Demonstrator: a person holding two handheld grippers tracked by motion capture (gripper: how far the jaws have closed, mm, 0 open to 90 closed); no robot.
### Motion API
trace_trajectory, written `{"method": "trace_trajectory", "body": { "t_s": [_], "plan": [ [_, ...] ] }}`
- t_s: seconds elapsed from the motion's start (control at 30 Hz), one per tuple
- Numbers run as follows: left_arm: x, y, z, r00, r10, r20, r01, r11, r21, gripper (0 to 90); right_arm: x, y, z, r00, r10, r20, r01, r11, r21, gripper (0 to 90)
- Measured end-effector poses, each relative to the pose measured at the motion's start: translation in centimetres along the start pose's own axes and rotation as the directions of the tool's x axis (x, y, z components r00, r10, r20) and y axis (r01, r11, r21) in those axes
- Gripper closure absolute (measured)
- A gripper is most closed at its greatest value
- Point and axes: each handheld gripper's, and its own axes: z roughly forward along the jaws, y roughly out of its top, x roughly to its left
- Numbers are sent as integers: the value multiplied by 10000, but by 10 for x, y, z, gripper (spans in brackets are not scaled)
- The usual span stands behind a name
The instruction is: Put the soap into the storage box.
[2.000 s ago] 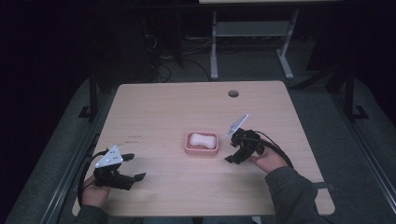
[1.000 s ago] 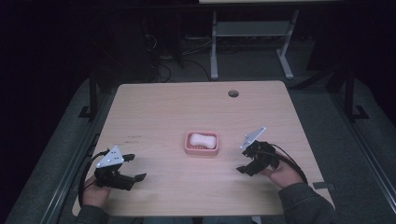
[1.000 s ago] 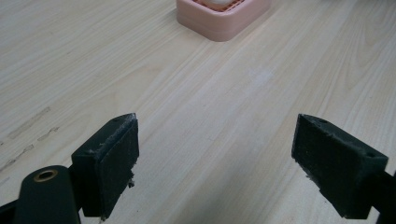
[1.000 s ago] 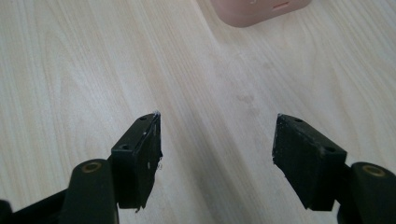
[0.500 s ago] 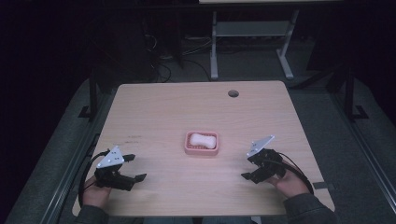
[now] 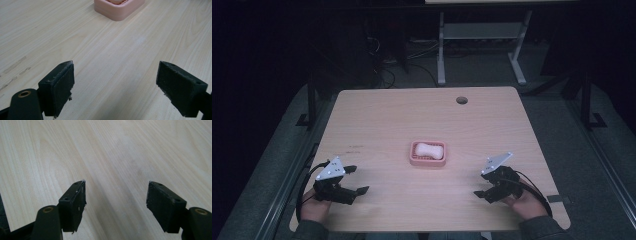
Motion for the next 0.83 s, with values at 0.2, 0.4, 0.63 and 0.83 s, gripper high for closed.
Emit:
{"method": "trace_trajectory", "body": {
  "t_s": [0.2, 0.4, 0.63, 0.83],
  "plan": [
    [0, 0, 0, 10000, -17, 12, 17, 10000, 9, 148, 4, -8, -2, 9999, 129, 112, -128, 9999, -97, 310],
    [-1, 0, 1, 10000, 3, -3, -3, 10000, 79, 148, 8, -17, -4, 9993, 333, 162, -328, 9990, -308, 304],
    [-1, 1, 2, 9999, 124, 34, -124, 9999, 93, 148, 13, -25, -6, 9984, 462, 320, -444, 9975, -548, 303],
    [0, 1, 2, 9999, 144, 31, -144, 9998, 109, 148, 18, -31, -6, 9971, 565, 508, -532, 9965, -648, 282]
  ]
}}
